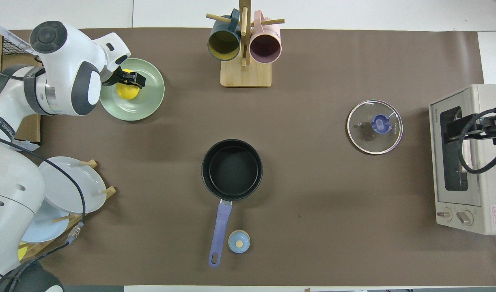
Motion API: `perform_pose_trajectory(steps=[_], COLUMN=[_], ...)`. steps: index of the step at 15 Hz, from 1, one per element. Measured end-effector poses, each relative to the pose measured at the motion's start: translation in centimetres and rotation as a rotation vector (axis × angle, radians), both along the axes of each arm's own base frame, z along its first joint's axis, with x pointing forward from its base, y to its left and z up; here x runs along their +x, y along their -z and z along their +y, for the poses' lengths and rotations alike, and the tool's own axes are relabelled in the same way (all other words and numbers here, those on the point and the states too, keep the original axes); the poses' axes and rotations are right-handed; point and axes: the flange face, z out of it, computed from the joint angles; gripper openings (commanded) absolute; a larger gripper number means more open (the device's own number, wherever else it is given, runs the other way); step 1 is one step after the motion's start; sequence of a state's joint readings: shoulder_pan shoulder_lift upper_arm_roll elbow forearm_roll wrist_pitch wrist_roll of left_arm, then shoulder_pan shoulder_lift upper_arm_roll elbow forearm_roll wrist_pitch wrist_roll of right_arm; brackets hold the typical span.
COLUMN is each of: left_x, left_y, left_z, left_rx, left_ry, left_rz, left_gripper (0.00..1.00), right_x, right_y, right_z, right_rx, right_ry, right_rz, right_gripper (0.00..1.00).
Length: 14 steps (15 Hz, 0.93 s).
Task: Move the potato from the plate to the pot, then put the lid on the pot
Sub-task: 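Reach the left gripper to the yellow potato and grasp it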
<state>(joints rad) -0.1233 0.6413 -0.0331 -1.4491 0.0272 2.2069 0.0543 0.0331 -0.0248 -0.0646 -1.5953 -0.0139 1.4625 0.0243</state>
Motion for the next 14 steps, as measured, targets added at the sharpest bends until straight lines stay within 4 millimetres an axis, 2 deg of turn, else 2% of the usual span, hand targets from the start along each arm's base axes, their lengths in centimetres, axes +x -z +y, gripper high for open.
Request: perform_pose_trajectory(steps=[2,6,8,9,11,13,14], left_x=[0.0,0.1,0.1,0.1,-1.0,-4.0,-6.0], left_y=[-0.1,-0.4,-1.4,-2.9,-8.2,-15.1,-18.4], left_z=[-0.1,-0.1,-0.2,-0.3,-0.5,-1.4,-2.5], left_rx=[0.004,0.02,0.017,0.004,-0.054,-0.084,-0.091], left_ry=[0.005,0.015,-0.002,-0.021,-0.067,-0.113,-0.127], left_rz=[-0.003,-0.01,-0.009,-0.003,0.029,0.08,0.104], left_gripper=[0.0,0.0,0.0,0.0,0.0,0.0,0.0], right_x=[0.0,0.0,0.0,0.0,0.0,0.1,0.3], right_y=[0.0,0.0,0.0,0.0,0.0,0.0,-0.1], right_z=[0.0,0.0,0.0,0.0,0.0,0.2,0.3], right_rx=[0.0,0.0,0.0,0.0,0.0,0.006,0.009], right_ry=[0.0,0.0,0.0,0.0,0.0,-0.031,-0.053], right_rz=[0.0,0.0,0.0,0.0,0.0,-0.007,-0.02], right_gripper=[1.0,1.0,1.0,1.0,1.0,1.0,1.0])
